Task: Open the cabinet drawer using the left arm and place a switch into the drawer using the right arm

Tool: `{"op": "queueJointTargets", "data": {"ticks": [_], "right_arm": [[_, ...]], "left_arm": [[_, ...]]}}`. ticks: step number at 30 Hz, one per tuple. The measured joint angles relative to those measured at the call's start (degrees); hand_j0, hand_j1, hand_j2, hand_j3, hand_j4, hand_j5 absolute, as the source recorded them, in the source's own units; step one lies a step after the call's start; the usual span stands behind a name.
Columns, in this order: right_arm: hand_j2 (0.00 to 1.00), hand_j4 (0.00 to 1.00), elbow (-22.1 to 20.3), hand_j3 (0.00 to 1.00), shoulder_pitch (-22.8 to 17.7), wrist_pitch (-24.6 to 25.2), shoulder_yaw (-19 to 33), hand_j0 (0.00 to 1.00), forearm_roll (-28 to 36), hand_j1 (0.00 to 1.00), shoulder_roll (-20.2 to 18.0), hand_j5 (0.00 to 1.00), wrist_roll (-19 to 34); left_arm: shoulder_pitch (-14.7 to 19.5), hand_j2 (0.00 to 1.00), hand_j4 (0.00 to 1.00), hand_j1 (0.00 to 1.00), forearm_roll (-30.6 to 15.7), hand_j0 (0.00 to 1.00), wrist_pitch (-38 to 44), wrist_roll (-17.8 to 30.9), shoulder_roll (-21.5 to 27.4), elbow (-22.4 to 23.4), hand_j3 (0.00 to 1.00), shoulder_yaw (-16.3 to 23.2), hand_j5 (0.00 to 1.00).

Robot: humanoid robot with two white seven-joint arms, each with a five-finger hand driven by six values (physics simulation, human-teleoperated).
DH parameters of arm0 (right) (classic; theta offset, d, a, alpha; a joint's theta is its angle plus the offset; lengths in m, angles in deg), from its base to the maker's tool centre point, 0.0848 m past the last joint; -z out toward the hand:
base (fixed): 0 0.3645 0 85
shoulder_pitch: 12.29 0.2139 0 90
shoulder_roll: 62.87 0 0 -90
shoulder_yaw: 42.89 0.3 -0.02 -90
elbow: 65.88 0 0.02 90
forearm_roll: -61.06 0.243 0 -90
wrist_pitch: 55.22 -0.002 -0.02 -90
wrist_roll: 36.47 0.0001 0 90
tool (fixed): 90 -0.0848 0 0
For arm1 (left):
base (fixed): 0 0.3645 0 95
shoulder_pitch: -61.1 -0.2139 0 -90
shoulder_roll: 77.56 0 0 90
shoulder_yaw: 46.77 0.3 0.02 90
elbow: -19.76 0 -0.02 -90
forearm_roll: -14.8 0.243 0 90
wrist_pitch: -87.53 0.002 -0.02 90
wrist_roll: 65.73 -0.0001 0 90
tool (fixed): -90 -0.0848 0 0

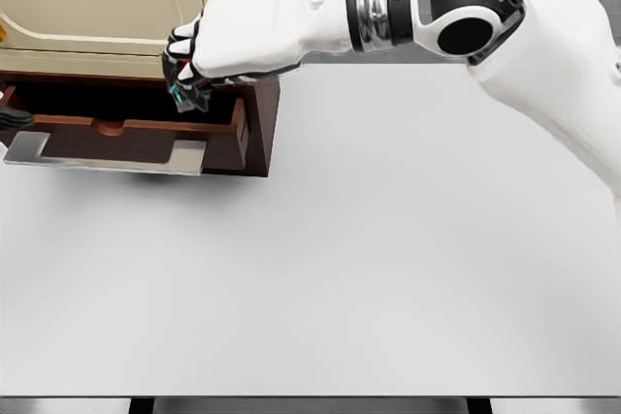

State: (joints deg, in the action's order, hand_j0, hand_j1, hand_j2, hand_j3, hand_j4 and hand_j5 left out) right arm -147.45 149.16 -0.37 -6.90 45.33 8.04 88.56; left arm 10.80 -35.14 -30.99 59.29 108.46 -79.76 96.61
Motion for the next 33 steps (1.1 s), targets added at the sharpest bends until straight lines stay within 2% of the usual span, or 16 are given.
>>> {"op": "queueJointTargets", "data": {"ticks": [8, 33], "right_arm": [[0.43, 0.43, 4.91, 0.43, 0.70, -0.03, -1.17, 0.43, -0.47, 0.43, 3.68, 0.43, 0.02], [0.44, 0.44, 14.80, 0.44, 2.46, -0.02, -2.35, 0.44, -1.42, 0.44, 9.29, 0.44, 0.02]], "left_arm": [[-0.24, 1.00, 1.00, 1.00, 0.02, 1.00, -0.15, -0.01, 0.09, 0.12, 1.00, 0.12, 1.00], [-0.13, 1.00, 1.00, 1.00, 1.03, 1.00, -0.16, 0.00, 0.13, 0.16, 1.00, 0.47, 1.00]]}}
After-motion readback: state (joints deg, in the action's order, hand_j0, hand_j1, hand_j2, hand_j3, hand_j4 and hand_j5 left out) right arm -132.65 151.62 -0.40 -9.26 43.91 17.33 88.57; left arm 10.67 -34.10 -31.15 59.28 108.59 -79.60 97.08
